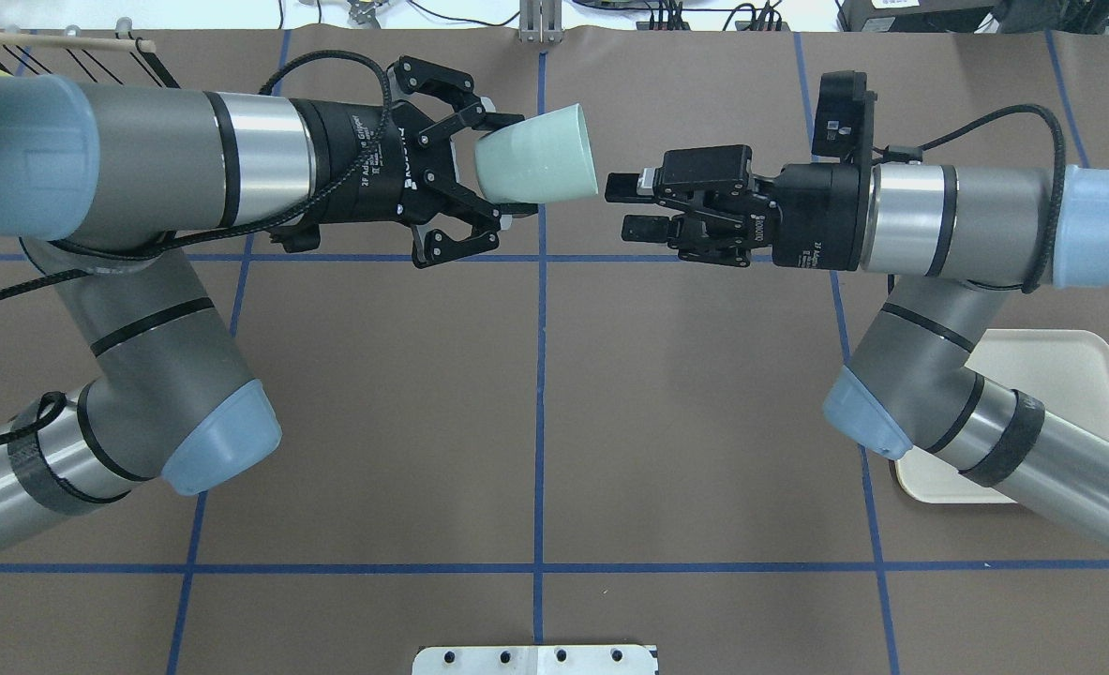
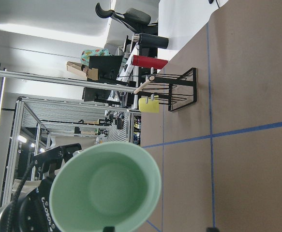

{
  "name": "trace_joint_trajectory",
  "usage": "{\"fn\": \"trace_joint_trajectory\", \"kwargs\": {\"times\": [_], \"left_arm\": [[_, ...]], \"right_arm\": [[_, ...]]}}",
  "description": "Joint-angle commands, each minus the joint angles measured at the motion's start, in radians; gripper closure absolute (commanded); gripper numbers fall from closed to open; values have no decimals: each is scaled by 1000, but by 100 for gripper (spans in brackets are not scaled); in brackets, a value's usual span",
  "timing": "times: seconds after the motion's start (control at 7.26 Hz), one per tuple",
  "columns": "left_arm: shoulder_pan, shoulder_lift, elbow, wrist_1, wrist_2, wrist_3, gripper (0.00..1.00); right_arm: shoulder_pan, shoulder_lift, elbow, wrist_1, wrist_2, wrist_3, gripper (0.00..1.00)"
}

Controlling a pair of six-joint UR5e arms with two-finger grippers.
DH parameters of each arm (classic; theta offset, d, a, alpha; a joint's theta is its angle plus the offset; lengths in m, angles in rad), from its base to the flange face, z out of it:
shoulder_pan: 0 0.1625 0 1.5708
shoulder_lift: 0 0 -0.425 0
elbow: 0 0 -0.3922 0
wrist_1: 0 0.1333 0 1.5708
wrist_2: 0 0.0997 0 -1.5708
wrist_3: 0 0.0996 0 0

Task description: Left arm grabs green cup and hands to right arm on tray

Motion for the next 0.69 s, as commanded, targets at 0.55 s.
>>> {"fn": "trace_joint_trajectory", "kwargs": {"times": [0.55], "left_arm": [[28, -13, 2, -3, 2, -26, 51]], "right_arm": [[0, 2, -2, 0, 2, 0, 34]]}}
